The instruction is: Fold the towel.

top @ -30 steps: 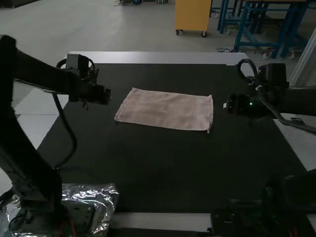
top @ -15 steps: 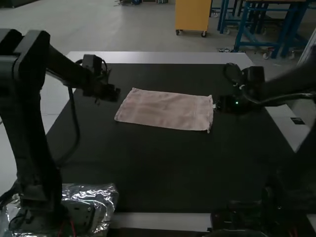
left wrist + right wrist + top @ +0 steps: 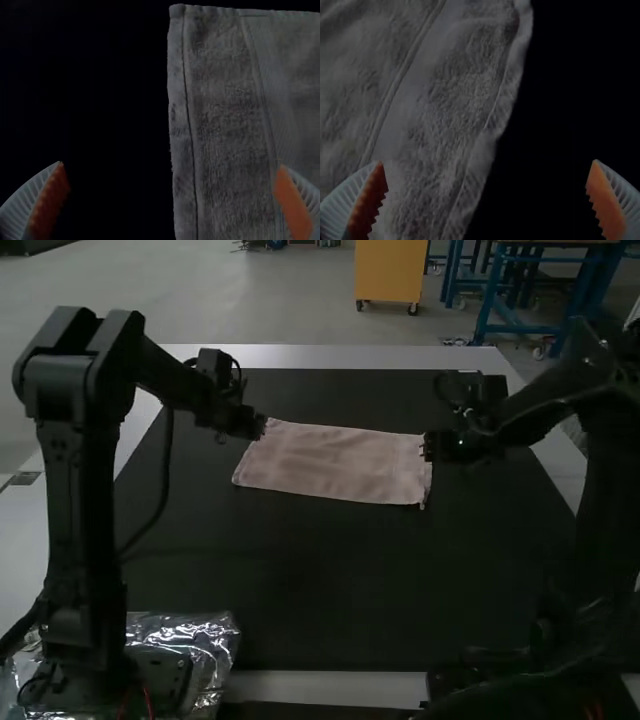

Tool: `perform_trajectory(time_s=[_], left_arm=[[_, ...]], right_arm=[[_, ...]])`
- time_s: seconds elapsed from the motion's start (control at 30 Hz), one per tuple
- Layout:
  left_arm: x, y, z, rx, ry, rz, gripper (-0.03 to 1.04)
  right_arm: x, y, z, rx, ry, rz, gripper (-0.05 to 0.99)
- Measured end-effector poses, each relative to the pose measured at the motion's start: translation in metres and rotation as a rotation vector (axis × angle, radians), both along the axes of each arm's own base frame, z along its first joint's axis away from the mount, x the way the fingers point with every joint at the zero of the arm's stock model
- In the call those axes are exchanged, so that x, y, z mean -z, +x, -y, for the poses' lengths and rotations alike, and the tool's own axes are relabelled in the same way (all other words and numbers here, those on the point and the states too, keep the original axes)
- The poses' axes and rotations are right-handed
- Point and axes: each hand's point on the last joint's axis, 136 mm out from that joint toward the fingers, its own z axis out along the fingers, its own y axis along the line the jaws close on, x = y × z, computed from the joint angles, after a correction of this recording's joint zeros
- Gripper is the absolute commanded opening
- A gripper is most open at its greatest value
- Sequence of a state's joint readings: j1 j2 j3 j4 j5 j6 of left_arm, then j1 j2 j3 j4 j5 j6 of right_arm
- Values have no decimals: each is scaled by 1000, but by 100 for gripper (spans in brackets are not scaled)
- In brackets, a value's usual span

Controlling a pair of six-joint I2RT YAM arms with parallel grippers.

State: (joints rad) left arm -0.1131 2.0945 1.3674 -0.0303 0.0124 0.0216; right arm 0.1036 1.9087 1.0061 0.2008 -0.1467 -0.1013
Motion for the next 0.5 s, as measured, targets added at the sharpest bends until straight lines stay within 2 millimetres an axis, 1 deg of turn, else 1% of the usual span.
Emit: perform_trajectory(time_s=[0.2, 0.5], left_arm=[[8, 16, 2, 0, 0, -2, 96], [26, 31, 3, 0, 2, -16, 96]], right_arm=[[14, 16, -2, -3, -4, -4, 91], [27, 43, -4, -9, -9, -1, 91]])
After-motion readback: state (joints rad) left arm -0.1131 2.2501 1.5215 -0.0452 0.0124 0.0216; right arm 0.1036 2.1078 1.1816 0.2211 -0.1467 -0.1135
